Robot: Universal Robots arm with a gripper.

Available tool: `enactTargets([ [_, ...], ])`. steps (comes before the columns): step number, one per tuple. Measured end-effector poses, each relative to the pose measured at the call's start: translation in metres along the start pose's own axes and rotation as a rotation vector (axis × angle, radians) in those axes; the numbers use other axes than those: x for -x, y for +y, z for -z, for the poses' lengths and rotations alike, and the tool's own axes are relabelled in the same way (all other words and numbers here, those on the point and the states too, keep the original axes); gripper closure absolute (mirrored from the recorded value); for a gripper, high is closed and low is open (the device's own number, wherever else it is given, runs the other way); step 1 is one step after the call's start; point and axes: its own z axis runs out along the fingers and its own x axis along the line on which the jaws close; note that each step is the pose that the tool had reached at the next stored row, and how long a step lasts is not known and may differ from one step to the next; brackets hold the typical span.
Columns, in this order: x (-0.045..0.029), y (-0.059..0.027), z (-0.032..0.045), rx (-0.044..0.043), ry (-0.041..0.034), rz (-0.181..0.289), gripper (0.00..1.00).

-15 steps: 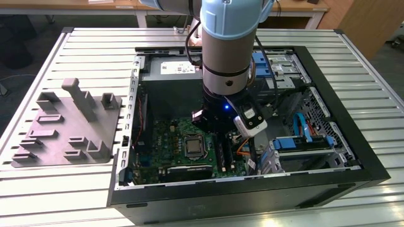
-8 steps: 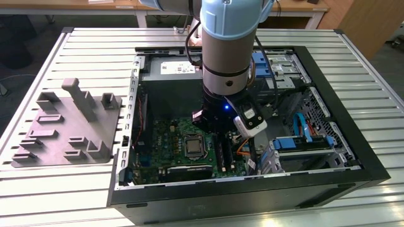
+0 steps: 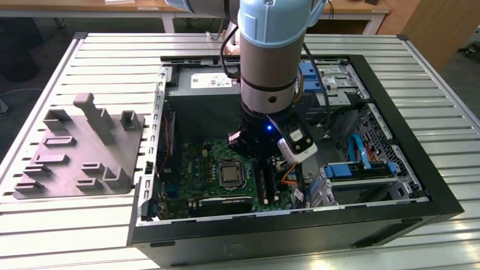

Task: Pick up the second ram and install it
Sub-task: 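Insert the second ram into the second slot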

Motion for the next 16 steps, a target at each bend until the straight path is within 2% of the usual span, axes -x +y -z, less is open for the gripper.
enactTargets([
  [8,-0.0001,-0.001,0.0002,0.0002,0.0008,0.0,0.89],
  [16,-0.0002,-0.0021,-0.0019,0.005,0.0007,0.0,0.89],
])
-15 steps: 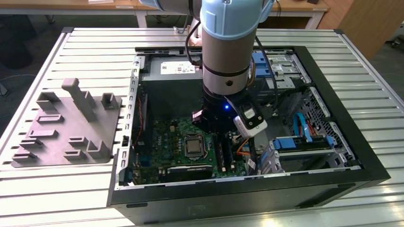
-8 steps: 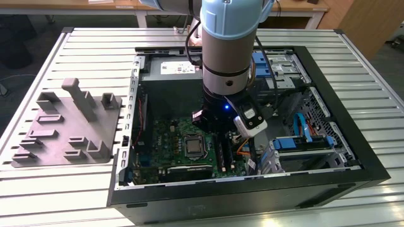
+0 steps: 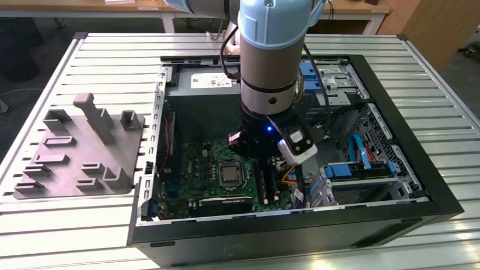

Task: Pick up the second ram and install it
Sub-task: 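Insert the second ram into the second slot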

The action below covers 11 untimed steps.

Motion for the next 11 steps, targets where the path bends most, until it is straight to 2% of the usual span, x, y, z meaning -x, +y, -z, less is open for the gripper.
enactTargets([
  [11,0.0,-0.0014,-0.0013,0.0027,-0.0001,0.0,0.89],
])
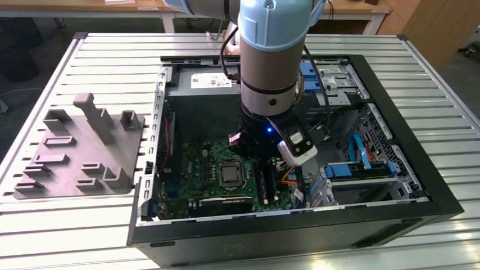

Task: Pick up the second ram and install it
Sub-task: 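Insert the second ram into the second slot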

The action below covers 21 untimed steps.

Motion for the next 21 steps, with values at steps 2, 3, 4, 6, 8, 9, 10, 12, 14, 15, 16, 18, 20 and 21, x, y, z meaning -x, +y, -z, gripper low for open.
enactTargets([
  [2,0.0,0.0,0.0,0.0,0.0,0.0,0.89],
  [3,0.0,0.0,0.0,0.0001,0.0,0.0,0.89],
  [4,0.0,0.0,0.0,0.0001,0.0,0.0,0.89],
  [6,0.0,0.0,0.0,0.0001,0.0,0.0,0.89],
  [8,0.0,0.0,-0.0001,0.0004,-0.0001,0.0,0.88],
  [9,0.0,0.0,-0.0001,0.0005,-0.0001,0.0,0.88],
  [10,0.0,0.0,-0.0001,0.0005,-0.0001,0.0,0.82],
  [12,0.0,0.0,0.0001,0.0004,0.0,0.0,0.82],
  [14,0.0002,-0.0001,0.0033,0.001,-0.0002,0.0,0.82],
  [15,0.0005,-0.0003,0.0069,0.0005,-0.0001,0.0,0.82],
  [16,0.0007,-0.0004,0.0105,0.0003,0.0,0.0,0.82],
  [18,0.0011,-0.0007,0.0166,0.0004,0.0,0.0,0.82],
  [20,0.0015,-0.0009,0.0221,0.0004,0.0,0.0,0.82],
  [21,0.0016,-0.001,0.0246,0.0004,0.0,0.0,0.82],
])
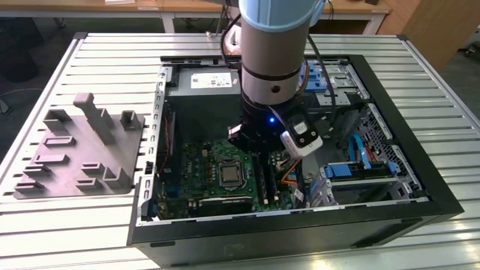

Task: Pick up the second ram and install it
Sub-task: 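Insert the second ram into the second slot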

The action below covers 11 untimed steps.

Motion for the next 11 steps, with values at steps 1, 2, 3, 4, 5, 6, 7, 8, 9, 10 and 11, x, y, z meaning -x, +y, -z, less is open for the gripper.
enactTargets([
  [1,0.0002,-0.0001,0.0022,0.0,0.0,0.0,0.82],
  [2,0.0003,-0.0002,0.0045,-0.0001,0.0,0.0,0.82],
  [3,0.0005,-0.0003,0.0065,0.0001,0.0,0.0,0.82],
  [4,0.0005,-0.0003,0.0073,0.0,0.0,0.0,0.82],
  [5,0.0005,-0.0002,0.0072,0.0002,-0.0001,0.0,0.82],
  [6,0.0005,-0.0002,0.0072,0.0004,-0.0001,0.0,0.82],
  [7,0.0005,-0.0003,0.0073,0.0003,-0.0001,0.0,0.82],
  [8,0.0005,-0.0003,0.0074,0.0002,0.0,0.0,0.82],
  [9,0.0005,-0.0003,0.0075,0.0,0.0,0.0,0.82],
  [10,0.0005,-0.0003,0.0075,0.0001,0.0,0.0,0.82],
  [11,0.0005,-0.0003,0.0075,0.0001,-0.0001,0.0,0.82],
])
